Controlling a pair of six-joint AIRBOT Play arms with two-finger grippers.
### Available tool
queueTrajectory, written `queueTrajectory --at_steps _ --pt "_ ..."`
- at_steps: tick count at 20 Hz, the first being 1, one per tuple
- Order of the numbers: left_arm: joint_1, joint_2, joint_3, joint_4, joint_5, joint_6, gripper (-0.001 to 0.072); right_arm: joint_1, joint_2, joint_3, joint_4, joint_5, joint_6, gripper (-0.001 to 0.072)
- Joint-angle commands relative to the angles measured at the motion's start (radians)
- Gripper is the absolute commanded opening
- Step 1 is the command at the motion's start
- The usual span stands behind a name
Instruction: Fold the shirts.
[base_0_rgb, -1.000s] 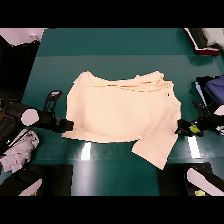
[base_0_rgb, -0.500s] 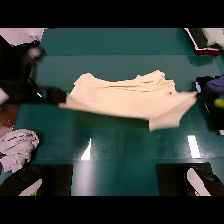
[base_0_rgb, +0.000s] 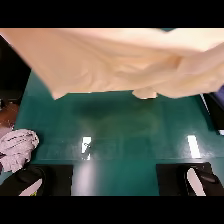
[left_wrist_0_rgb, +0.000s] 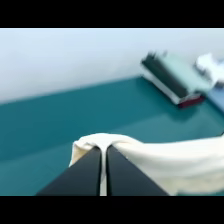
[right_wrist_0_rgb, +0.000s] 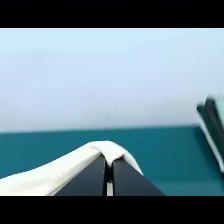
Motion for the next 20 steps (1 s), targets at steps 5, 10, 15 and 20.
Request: queueTrajectory --at_steps 5,10,15,20 --pt "0.0 0.0 0.167 -0.268 0.038 0.009 0.0028 0.001 0.009 0.296 -0.008 0.055 -0.033 0.0025" --pt "0.0 0.0 0.123 -0.192 -0.084 0.009 0.0028 -0.001 -0.146 0.528 -0.121 0.34 0.05 0.0024" --pt "0.0 -0.011 -0.259 0.063 -0.328 0.008 0.0028 -0.001 -0.347 0.49 -0.12 0.601 0.148 0.0024" --pt "0.003 -0.011 -0.78 0.171 -0.052 0.008 0.0028 -0.001 -0.552 0.269 -0.123 0.704 0.169 0.0024"
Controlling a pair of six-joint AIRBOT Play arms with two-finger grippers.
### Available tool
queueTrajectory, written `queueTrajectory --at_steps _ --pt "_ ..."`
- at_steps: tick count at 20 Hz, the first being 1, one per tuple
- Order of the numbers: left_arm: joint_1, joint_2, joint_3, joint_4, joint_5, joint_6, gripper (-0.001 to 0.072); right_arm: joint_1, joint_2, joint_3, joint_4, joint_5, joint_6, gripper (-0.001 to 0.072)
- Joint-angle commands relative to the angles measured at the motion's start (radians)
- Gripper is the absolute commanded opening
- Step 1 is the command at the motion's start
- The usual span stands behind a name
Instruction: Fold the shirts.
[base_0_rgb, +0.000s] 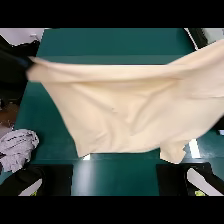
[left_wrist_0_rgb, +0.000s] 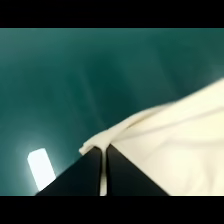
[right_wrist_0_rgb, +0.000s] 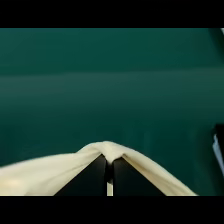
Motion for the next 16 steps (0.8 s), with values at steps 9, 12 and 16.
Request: queueTrajectory --at_steps 9,12,16 --pt "0.158 -0.092 -0.534 0.074 0.751 -0.024 0.0028 0.083 -0.338 -0.401 -0.003 -0.415 -0.077 0.0024" --pt "0.158 -0.183 -0.517 0.069 0.894 -0.027 0.0028 0.137 -0.389 -0.408 -0.003 -0.556 -0.108 0.0024" --pt "0.158 -0.306 -0.46 0.069 0.998 -0.028 0.0028 0.195 -0.425 -0.407 -0.004 -0.758 -0.146 0.0024"
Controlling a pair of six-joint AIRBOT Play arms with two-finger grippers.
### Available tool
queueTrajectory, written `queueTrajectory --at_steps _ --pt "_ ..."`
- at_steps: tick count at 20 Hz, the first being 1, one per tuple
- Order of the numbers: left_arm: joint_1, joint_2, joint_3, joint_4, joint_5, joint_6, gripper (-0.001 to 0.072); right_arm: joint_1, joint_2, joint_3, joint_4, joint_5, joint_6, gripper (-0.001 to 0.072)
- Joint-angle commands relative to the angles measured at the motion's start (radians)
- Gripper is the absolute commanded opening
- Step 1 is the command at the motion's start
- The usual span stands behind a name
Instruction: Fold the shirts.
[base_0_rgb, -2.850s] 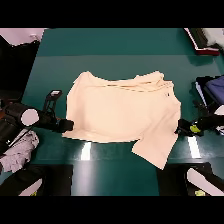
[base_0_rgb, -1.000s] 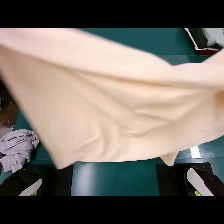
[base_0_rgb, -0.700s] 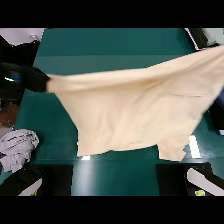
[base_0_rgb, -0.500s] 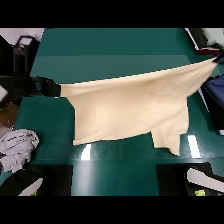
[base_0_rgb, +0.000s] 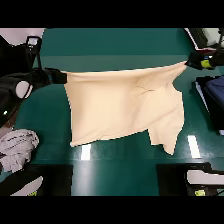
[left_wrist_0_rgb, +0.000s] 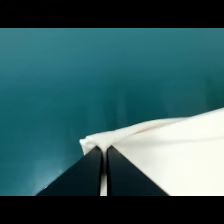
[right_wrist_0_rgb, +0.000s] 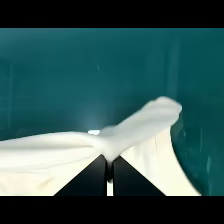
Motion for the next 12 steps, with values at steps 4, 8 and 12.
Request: queueTrajectory --at_steps 4,8,12 --pt "0.003 -0.179 0.108 -0.002 0.127 0.0 0.0028 0.055 -0.064 -0.006 -0.007 -0.255 -0.034 0.0024" --pt "0.003 -0.19 0.118 -0.003 -0.102 0.001 0.0028 0.025 -0.084 -0.007 -0.007 -0.069 -0.101 0.0024" --pt "0.003 -0.19 0.107 -0.002 -0.433 0.002 0.0028 0.023 -0.084 -0.063 -0.095 0.074 -0.1 0.0024"
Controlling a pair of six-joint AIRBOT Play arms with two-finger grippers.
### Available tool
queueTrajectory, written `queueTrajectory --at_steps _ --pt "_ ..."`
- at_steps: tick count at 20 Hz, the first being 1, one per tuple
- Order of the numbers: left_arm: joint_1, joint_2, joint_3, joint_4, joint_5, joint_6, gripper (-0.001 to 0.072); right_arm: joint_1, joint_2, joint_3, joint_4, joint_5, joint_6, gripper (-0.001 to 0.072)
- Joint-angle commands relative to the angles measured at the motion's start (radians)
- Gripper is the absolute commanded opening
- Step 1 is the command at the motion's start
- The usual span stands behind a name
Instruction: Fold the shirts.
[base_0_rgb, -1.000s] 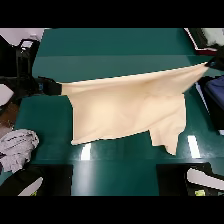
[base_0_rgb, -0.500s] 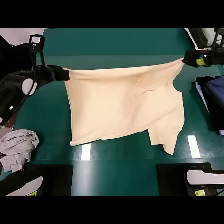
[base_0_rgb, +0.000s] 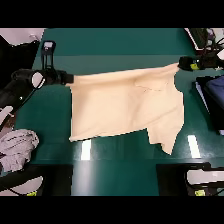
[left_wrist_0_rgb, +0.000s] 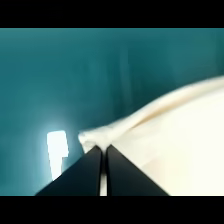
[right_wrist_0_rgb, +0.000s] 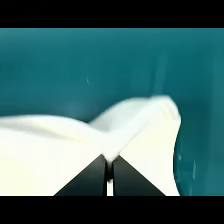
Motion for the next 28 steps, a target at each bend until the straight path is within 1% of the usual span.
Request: queueTrajectory --at_steps 1,4,7,10,11,12,13,14,18,20,22,23,26,28 --pt "0.001 -0.006 -0.017 0.002 -0.258 0.003 0.0028 -0.004 -0.005 -0.066 -0.058 0.105 -0.013 0.0024" --pt "0.001 -0.006 -0.065 -0.005 -0.268 0.002 0.0028 -0.004 -0.005 -0.14 -0.062 0.085 -0.013 0.0024" --pt "0.001 -0.006 -0.101 -0.041 -0.266 0.001 0.0028 -0.013 -0.005 -0.175 -0.063 0.069 -0.011 0.0025" --pt "0.001 -0.006 -0.103 -0.094 -0.32 0.002 0.0029 -0.015 -0.006 -0.175 -0.063 0.088 -0.009 0.0027" --pt "0.001 -0.006 -0.103 -0.095 -0.357 0.002 0.0066 -0.015 -0.006 -0.175 -0.063 0.116 -0.005 0.0032" --pt "0.001 -0.006 -0.103 -0.095 -0.395 0.002 0.0377 -0.016 -0.006 -0.175 -0.068 0.142 -0.003 0.009" --pt "0.001 -0.004 -0.103 -0.084 -0.44 0.0 0.0657 -0.021 -0.003 -0.175 -0.072 0.163 -0.004 0.0292" --pt "0.001 0.0 -0.102 -0.08 -0.484 0.001 0.0664 -0.034 0.004 -0.175 -0.066 0.185 -0.002 0.0404" --pt "0.001 0.081 -0.111 -0.098 -0.593 0.0 0.0664 -0.108 0.086 -0.175 -0.059 0.27 0.01 0.0404" --pt "0.001 0.149 -0.171 -0.123 -0.611 -0.023 0.0664 -0.142 0.135 -0.175 -0.06 0.294 0.01 0.0403" --pt "0.001 0.232 -0.288 -0.17 -0.601 -0.077 0.0664 -0.163 0.17 -0.175 -0.059 0.293 0.01 0.0403" --pt "0.001 0.271 -0.354 -0.211 -0.589 -0.088 0.0664 -0.164 0.182 -0.175 -0.059 0.29 0.01 0.0403" --pt "-0.003 0.331 -0.518 -0.335 -0.539 -0.089 0.0663 -0.151 0.19 -0.175 -0.059 0.29 0.01 0.0403" --pt "-0.045 0.336 -0.573 -0.366 -0.498 -0.089 0.0663 -0.125 0.19 -0.175 -0.059 0.294 0.01 0.0403"
